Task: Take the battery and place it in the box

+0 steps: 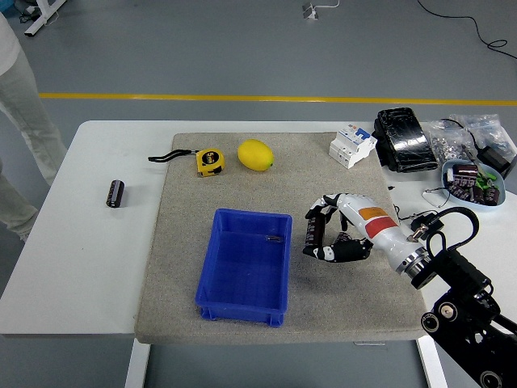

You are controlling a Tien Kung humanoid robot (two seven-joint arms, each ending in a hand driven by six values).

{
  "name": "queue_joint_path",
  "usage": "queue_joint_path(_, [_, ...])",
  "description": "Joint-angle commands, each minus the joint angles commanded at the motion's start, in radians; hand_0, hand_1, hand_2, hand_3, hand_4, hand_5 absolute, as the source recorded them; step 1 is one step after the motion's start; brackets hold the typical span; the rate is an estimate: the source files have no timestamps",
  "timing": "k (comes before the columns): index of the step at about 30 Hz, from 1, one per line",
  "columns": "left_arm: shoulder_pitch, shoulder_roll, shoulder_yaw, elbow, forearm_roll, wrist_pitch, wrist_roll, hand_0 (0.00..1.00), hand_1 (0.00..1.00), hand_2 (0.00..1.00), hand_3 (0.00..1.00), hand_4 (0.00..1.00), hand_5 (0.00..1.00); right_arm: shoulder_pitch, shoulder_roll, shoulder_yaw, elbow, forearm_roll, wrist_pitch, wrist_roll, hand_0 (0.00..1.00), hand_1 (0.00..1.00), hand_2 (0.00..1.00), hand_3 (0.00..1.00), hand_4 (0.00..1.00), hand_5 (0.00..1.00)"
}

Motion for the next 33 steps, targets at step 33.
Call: queue_joint_path(33, [0.001,0.007,-0.007,0.001,0.009,0.002,0.003,0.735,0.671,0.706,0.628,0.672,0.643,0.076,0.019,-0.117,0.012,-0.063,0.102,-0.014,0.447,0.595,0.779,0.875,0.998,0.269])
